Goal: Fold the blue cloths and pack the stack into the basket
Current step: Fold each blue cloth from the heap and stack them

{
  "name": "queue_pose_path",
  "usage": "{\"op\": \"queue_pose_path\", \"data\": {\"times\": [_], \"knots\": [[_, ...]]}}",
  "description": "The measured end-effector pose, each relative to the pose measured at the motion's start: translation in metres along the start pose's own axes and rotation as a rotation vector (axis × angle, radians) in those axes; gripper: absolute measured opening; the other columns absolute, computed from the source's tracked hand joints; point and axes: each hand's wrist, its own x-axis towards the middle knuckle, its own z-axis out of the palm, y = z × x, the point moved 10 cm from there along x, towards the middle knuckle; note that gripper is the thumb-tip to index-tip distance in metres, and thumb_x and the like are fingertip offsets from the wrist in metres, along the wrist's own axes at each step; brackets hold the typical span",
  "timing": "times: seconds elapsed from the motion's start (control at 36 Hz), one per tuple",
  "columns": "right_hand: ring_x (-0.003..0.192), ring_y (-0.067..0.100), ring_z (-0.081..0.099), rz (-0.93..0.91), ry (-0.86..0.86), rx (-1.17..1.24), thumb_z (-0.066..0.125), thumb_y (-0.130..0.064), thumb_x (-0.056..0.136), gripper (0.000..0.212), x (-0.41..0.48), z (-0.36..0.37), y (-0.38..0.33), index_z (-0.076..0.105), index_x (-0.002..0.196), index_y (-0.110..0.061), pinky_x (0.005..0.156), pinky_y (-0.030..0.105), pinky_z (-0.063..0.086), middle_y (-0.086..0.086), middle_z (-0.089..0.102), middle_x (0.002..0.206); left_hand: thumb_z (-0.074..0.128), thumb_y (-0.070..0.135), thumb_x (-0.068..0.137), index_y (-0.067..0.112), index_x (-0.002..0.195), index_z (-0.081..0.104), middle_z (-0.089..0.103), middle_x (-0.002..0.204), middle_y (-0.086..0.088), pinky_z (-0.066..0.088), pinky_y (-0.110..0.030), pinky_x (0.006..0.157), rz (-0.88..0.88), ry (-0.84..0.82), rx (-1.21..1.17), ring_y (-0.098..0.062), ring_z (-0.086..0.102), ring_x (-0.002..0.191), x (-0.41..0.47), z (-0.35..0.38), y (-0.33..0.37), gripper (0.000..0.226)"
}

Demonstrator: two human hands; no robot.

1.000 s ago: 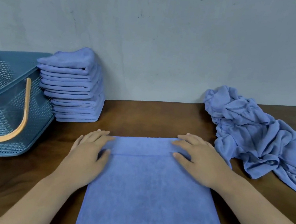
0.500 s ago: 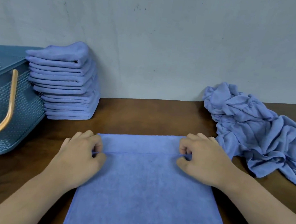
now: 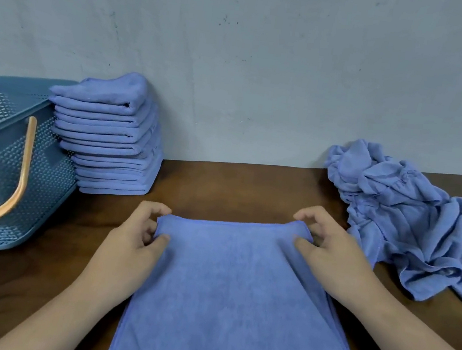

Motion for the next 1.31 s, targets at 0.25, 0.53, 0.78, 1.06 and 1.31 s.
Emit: {"op": "queue_pose_path", "data": {"times": [0.25,0.53,0.78,1.06,1.31], "knots": [[0.057,0.016,0.056,0.002,0.043,-0.009,0.058,-0.005,0.095,0.035,0.004,-0.006,0.01,0.057,0.106,-0.039,0.048,0.03,0.042,-0.006,0.073,0.087,0.058,0.001,0.097,0.029,0.095,0.07,0.04,0.052,0.008,0.028,-0.019,0.043,-0.029,-0.001,0.044,-0.01,0.033,0.046,0.0,0.002,-0.004,0.031],[0.061,0.01,0.059,0.022,0.132,-0.025,0.062,-0.02,0.102,0.016,0.008,-0.012,0.016,0.057,0.109,-0.033,0.046,0.018,0.044,0.0,0.07,0.091,0.062,0.018,0.098,0.039,0.112,0.065,0.062,0.095,0.026,0.042,-0.014,0.079,0.148,0.076,0.24,-0.004,0.057,0.088,-0.003,-0.006,0.013,0.025],[0.085,0.003,0.069,-0.024,0.135,-0.084,0.065,-0.026,0.102,0.015,0.009,-0.016,0.01,0.062,0.105,-0.04,0.069,0.03,0.056,-0.012,0.073,0.094,0.056,0.032,0.101,0.038,0.137,0.059,0.052,0.133,0.025,0.041,-0.035,0.107,0.117,-0.024,0.475,-0.004,0.044,0.114,0.0,0.007,0.002,0.036],[0.086,0.0,0.061,-0.093,0.162,-0.366,0.068,-0.028,0.097,0.012,0.022,-0.015,0.014,0.065,0.096,-0.04,0.075,0.035,0.055,-0.021,0.068,0.09,0.057,0.03,0.1,0.034,0.142,0.059,0.053,0.139,0.023,0.039,-0.033,0.109,0.117,-0.032,0.471,-0.003,0.043,0.117,0.001,0.008,-0.003,0.042],[0.09,0.004,0.059,-0.122,0.164,-0.377,0.065,-0.029,0.099,0.012,0.023,-0.013,0.017,0.063,0.101,-0.041,0.078,0.037,0.055,-0.019,0.065,0.093,0.042,0.051,0.104,0.039,0.159,0.039,0.037,0.163,0.022,0.023,-0.039,0.127,0.059,-0.061,0.573,-0.009,0.03,0.151,0.004,0.012,-0.011,0.056]]}}
